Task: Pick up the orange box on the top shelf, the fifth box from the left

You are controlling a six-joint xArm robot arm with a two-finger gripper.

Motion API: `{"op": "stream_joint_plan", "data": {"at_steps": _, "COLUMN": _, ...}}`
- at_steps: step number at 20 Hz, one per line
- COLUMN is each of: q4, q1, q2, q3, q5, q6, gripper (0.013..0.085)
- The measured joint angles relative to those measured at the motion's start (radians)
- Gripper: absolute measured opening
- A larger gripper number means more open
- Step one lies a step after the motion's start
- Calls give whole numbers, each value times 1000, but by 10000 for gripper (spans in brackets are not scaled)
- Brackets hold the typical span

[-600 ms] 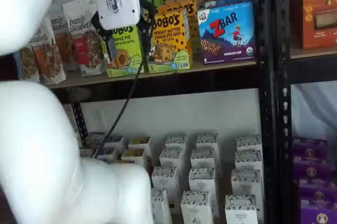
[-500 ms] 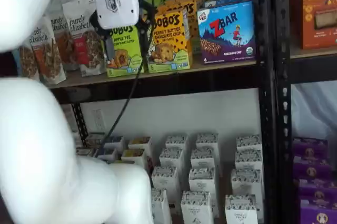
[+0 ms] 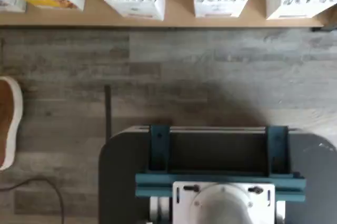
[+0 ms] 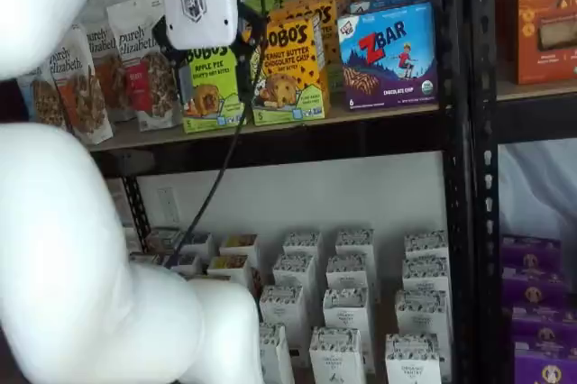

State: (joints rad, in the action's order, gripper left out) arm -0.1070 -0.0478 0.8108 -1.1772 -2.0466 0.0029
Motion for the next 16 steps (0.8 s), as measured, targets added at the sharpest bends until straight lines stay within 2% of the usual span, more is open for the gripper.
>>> {"op": "stream_joint_plan", "data": {"at_steps": 5, "q4": 77, "q1": 65, "q2": 0, "q3": 15, "q5": 79, "q6": 29, "gripper": 850}}
{"op": "stream_joint_plan", "data": {"at_steps": 10, "q4": 119, "q1": 107, "q2": -17, "q3": 26, "q5": 177, "q6": 58, "gripper": 850}}
{"op": "stream_joint_plan", "data": {"at_steps": 16, "q4": 147, "q1": 113, "q2": -77, "q3": 27, "q5": 319, "q6": 64, "gripper": 850}}
